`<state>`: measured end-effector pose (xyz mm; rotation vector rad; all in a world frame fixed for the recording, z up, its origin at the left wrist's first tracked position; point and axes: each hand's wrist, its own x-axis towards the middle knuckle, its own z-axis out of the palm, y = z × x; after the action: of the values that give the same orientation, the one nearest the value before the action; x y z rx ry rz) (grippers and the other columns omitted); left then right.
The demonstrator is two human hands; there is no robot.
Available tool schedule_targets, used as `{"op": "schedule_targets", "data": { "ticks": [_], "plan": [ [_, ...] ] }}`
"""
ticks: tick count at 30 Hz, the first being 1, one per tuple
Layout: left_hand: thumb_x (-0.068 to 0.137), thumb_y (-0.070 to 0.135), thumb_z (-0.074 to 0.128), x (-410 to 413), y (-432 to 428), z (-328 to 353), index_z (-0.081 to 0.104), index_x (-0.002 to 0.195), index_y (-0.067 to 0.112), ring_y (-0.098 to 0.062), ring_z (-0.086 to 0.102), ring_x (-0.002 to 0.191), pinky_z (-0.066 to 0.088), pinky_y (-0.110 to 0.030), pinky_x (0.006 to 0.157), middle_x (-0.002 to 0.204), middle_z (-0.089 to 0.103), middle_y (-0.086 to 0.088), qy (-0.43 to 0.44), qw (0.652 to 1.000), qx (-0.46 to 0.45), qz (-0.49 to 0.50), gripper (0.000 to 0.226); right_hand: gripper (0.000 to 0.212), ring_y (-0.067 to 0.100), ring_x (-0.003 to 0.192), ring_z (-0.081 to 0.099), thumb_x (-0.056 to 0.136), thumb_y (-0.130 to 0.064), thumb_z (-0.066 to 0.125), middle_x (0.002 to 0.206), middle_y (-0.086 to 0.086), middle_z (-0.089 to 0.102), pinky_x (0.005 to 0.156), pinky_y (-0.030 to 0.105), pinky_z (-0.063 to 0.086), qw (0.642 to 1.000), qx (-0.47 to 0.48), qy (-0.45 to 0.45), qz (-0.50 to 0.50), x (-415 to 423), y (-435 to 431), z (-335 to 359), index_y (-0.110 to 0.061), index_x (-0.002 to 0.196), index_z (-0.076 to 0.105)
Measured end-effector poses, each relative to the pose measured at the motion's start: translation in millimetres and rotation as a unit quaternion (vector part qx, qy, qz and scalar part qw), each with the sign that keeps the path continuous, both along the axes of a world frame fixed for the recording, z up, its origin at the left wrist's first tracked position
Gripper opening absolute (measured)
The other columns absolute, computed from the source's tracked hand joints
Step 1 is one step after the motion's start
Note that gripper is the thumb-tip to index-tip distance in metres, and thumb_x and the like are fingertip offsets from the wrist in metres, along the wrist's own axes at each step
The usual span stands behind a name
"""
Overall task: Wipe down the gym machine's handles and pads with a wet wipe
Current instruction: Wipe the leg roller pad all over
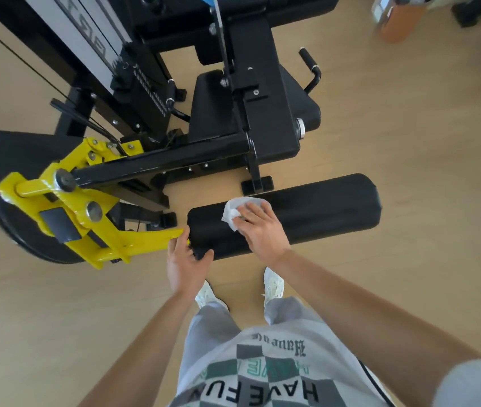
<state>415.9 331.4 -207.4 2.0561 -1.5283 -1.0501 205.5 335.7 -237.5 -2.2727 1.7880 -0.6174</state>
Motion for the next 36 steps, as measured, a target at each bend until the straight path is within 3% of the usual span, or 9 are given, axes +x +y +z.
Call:
{"op": "schedule_targets", "data": {
  "ticks": [9, 12, 15, 18, 21, 25, 30, 33, 36],
  "plan": [
    [0.075, 0.008, 0.079, 5.1, -2.0, 0.2, 0.059, 0.133, 0.026, -0.014, 0.068, 0.089, 0.06, -0.039, 0.077, 0.116, 0.057, 0.002, -0.003, 1.0, -0.003, -0.026, 0.064, 0.048, 0.036, 0.14, 0.044, 0.074, -0.014, 0.084, 0.143, 0.012, 0.053, 0.118, 0.055, 0.03, 0.988, 0.092, 0.024, 0.118, 80.2, -27.9, 12.8, -0.016, 0.119, 0.067],
    [0.083, -0.002, 0.07, 5.7, -0.9, 1.9, 0.053, 0.145, 0.024, -0.007, 0.064, 0.096, 0.056, -0.021, 0.082, 0.125, 0.051, 0.006, 0.024, 0.999, 0.019, -0.012, 0.07, 0.041, 0.037, 0.132, 0.055, 0.071, -0.004, 0.084, 0.133, 0.014, 0.063, 0.113, 0.053, 0.042, 0.992, 0.056, -0.019, 0.109, 63.8, -23.7, 10.7, -0.012, 0.109, 0.073],
    [0.087, -0.001, 0.067, 7.0, -1.9, 5.3, 0.048, 0.151, 0.02, -0.011, 0.06, 0.108, 0.044, -0.005, 0.074, 0.134, 0.05, 0.004, 0.018, 0.999, 0.03, 0.008, 0.07, 0.041, 0.036, 0.125, 0.061, 0.064, 0.002, 0.087, 0.125, 0.012, 0.067, 0.108, 0.049, 0.049, 0.996, 0.018, -0.035, 0.076, 37.5, -10.7, 7.0, -0.01, 0.102, 0.075],
    [0.089, 0.011, 0.069, 4.6, -5.8, 9.1, 0.055, 0.145, 0.022, -0.015, 0.06, 0.112, 0.046, -0.023, 0.084, 0.138, 0.053, 0.002, 0.003, 1.0, 0.018, 0.023, 0.058, 0.04, 0.033, 0.125, 0.062, 0.071, 0.001, 0.084, 0.127, 0.011, 0.068, 0.111, 0.046, 0.047, 0.998, -0.008, -0.05, 0.034, 8.2, 5.3, -1.0, -0.009, 0.109, 0.075],
    [0.091, 0.023, 0.07, -2.1, -17.4, 13.0, 0.055, 0.144, 0.023, -0.009, 0.058, 0.096, 0.048, -0.035, 0.088, 0.141, 0.054, 0.001, -0.031, 0.999, -0.006, 0.035, 0.055, 0.04, 0.029, 0.131, 0.06, 0.078, 0.001, 0.082, 0.132, 0.009, 0.068, 0.113, 0.046, 0.045, 0.998, -0.004, -0.062, -0.02, -23.0, 23.1, -8.9, -0.01, 0.115, 0.074],
    [0.089, 0.036, 0.075, -11.2, -45.5, 10.2, 0.045, 0.152, 0.019, -0.028, 0.053, 0.132, 0.05, -0.052, 0.105, 0.148, 0.051, -0.008, -0.068, 0.997, -0.024, 0.0, 0.071, 0.045, 0.028, 0.133, 0.058, 0.076, 0.006, 0.083, 0.134, 0.012, 0.067, 0.111, 0.045, 0.048, 0.99, -0.01, -0.085, -0.109, -66.3, 47.5, -12.1, -0.005, 0.119, 0.073],
    [0.087, 0.052, 0.075, -27.5, -68.9, 7.3, 0.046, 0.152, 0.014, -0.037, 0.043, 0.139, 0.045, -0.053, 0.107, 0.151, 0.047, -0.015, -0.161, 0.986, 0.005, -0.049, 0.081, 0.036, 0.03, 0.131, 0.058, 0.083, 0.01, 0.076, 0.128, 0.011, 0.07, 0.103, 0.047, 0.054, 0.97, -0.029, -0.066, -0.234, -122.3, 62.8, -11.2, -0.001, 0.117, 0.073],
    [0.089, 0.057, 0.07, -30.4, -68.6, 3.2, 0.054, 0.146, 0.015, -0.04, 0.043, 0.134, 0.046, -0.051, 0.1, 0.147, 0.051, -0.015, -0.2, 0.977, 0.025, -0.073, 0.073, 0.021, 0.027, 0.137, 0.053, 0.099, -0.004, 0.063, 0.134, 0.009, 0.067, 0.103, 0.041, 0.052, 0.94, 0.007, -0.064, -0.335, -152.5, 69.2, -9.5, -0.005, 0.118, 0.072],
    [0.089, 0.061, 0.066, -27.2, -64.0, -4.1, 0.057, 0.144, 0.017, -0.039, 0.044, 0.134, 0.046, -0.052, 0.102, 0.149, 0.051, -0.011, -0.194, 0.978, 0.02, -0.074, 0.072, 0.027, 0.033, 0.132, 0.056, 0.104, -0.02, 0.049, 0.134, 0.013, 0.065, 0.093, 0.042, 0.053, 0.923, 0.039, -0.078, -0.374, -163.2, 66.5, 3.8, -0.002, 0.116, 0.065]
  ]
}}
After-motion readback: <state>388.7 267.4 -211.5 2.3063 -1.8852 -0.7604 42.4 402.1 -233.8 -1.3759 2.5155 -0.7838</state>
